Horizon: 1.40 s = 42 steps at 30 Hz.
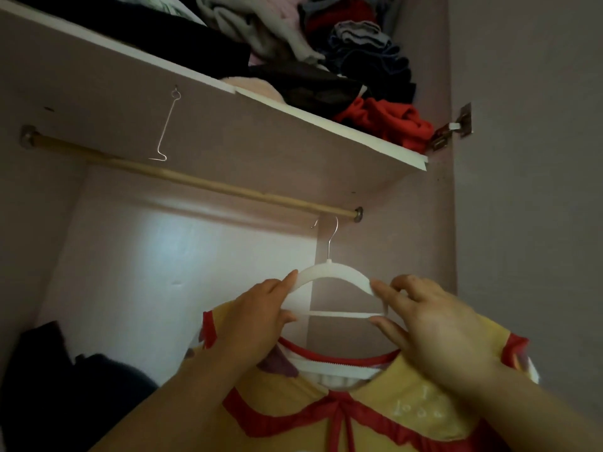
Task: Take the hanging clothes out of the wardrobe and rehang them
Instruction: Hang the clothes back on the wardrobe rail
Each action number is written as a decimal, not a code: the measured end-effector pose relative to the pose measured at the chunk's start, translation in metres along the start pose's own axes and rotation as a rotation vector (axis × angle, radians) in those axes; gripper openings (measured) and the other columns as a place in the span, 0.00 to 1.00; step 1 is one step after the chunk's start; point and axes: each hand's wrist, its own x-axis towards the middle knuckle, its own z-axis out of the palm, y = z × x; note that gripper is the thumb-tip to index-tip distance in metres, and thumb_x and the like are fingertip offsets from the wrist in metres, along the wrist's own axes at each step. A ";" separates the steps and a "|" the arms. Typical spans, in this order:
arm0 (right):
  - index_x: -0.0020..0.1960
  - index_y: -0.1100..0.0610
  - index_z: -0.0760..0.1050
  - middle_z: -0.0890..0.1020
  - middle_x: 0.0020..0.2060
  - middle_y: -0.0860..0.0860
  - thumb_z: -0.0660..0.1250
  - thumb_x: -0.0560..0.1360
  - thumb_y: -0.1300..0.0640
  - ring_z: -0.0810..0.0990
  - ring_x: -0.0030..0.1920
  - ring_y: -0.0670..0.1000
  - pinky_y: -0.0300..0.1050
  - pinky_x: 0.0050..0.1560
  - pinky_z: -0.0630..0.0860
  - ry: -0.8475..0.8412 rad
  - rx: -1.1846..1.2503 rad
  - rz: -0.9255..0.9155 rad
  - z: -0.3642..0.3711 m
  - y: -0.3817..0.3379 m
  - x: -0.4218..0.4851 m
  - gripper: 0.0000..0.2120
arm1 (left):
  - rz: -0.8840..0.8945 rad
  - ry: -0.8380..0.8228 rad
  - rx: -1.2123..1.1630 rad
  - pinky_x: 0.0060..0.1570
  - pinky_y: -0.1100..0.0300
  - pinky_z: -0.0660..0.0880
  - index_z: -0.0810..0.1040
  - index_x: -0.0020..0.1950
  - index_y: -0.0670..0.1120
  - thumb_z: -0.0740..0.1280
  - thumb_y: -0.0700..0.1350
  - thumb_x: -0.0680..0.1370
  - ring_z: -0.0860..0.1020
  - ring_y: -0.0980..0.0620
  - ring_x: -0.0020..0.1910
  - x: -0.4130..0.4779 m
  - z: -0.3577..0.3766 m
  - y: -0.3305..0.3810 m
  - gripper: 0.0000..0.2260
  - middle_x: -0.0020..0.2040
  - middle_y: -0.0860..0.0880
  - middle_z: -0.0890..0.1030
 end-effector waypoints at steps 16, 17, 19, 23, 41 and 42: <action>0.71 0.42 0.61 0.69 0.59 0.43 0.52 0.78 0.39 0.68 0.60 0.46 0.37 0.40 0.69 -0.223 -0.312 0.125 0.138 0.051 0.122 0.23 | 0.032 0.002 -0.305 0.70 0.58 0.60 0.56 0.76 0.51 0.63 0.50 0.78 0.61 0.53 0.72 0.145 0.149 -0.064 0.28 0.75 0.52 0.57; 0.70 0.43 0.61 0.69 0.59 0.44 0.53 0.78 0.39 0.68 0.60 0.47 0.37 0.40 0.69 -0.227 -0.319 0.138 0.148 0.055 0.127 0.22 | 0.029 0.002 -0.307 0.70 0.57 0.60 0.56 0.76 0.51 0.62 0.50 0.79 0.60 0.52 0.72 0.152 0.157 -0.063 0.28 0.75 0.52 0.57; 0.69 0.43 0.63 0.69 0.58 0.44 0.53 0.78 0.39 0.68 0.59 0.47 0.39 0.42 0.73 -0.232 -0.328 0.157 0.165 0.064 0.137 0.21 | 0.014 -0.005 -0.310 0.71 0.58 0.58 0.55 0.76 0.50 0.62 0.51 0.79 0.57 0.52 0.73 0.166 0.171 -0.063 0.28 0.75 0.52 0.57; 0.67 0.45 0.67 0.70 0.57 0.46 0.55 0.77 0.39 0.69 0.58 0.49 0.42 0.42 0.73 -0.232 -0.328 0.205 0.193 0.084 0.153 0.21 | 0.027 -0.022 -0.311 0.69 0.59 0.58 0.55 0.76 0.48 0.60 0.50 0.80 0.57 0.51 0.72 0.191 0.190 -0.059 0.26 0.74 0.50 0.59; 0.67 0.51 0.66 0.69 0.58 0.49 0.58 0.78 0.45 0.69 0.59 0.51 0.43 0.46 0.72 -0.315 -0.300 0.260 0.245 0.088 0.134 0.19 | 0.035 -0.169 -0.303 0.70 0.59 0.59 0.56 0.76 0.52 0.62 0.52 0.79 0.57 0.53 0.73 0.187 0.245 -0.073 0.27 0.76 0.54 0.55; 0.68 0.52 0.64 0.68 0.60 0.49 0.57 0.78 0.46 0.68 0.60 0.51 0.43 0.50 0.71 -0.324 -0.311 0.261 0.243 0.086 0.132 0.20 | 0.039 -0.171 -0.297 0.70 0.59 0.59 0.57 0.76 0.52 0.62 0.52 0.79 0.58 0.53 0.73 0.182 0.244 -0.073 0.27 0.76 0.54 0.56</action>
